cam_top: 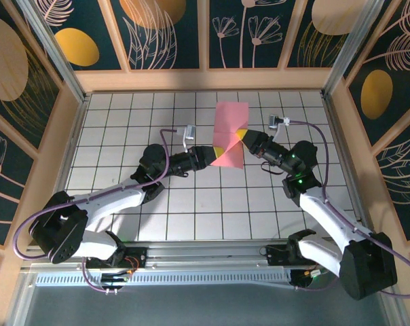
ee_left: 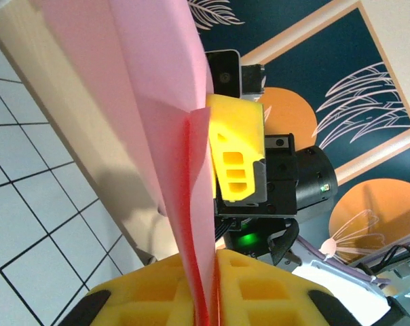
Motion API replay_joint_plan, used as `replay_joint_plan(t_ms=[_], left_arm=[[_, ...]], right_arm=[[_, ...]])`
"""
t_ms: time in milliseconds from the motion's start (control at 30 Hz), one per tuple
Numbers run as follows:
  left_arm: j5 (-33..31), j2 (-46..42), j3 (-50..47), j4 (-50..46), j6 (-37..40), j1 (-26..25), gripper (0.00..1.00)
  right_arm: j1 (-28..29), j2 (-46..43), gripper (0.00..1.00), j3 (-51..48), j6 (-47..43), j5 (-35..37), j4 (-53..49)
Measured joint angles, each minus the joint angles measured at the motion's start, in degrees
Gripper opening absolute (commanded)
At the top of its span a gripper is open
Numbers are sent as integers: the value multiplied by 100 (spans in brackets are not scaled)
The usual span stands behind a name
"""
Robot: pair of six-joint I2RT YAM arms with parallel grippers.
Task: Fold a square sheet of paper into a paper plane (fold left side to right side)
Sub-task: Turn over the paper at the center of the table.
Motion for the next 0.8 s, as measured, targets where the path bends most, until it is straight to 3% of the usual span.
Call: replay_joint_plan(t_ms=[167, 367, 533, 800], left_arm=[[-31, -7, 0, -243, 101, 0, 2], [-227, -251, 9, -1217, 540, 2, 0], [-726, -400, 540, -3169, 1447, -44, 0], [-2369, -238, 2061, -6518, 2791, -479, 0]], right_arm=[[-13, -210, 24, 31, -291, 59, -505], [-22, -581, 38, 509, -1419, 750, -2328], [-22, -826, 42, 876, -2463, 1853, -3967], [-44, -981, 51, 914, -3464, 3519, -5746]])
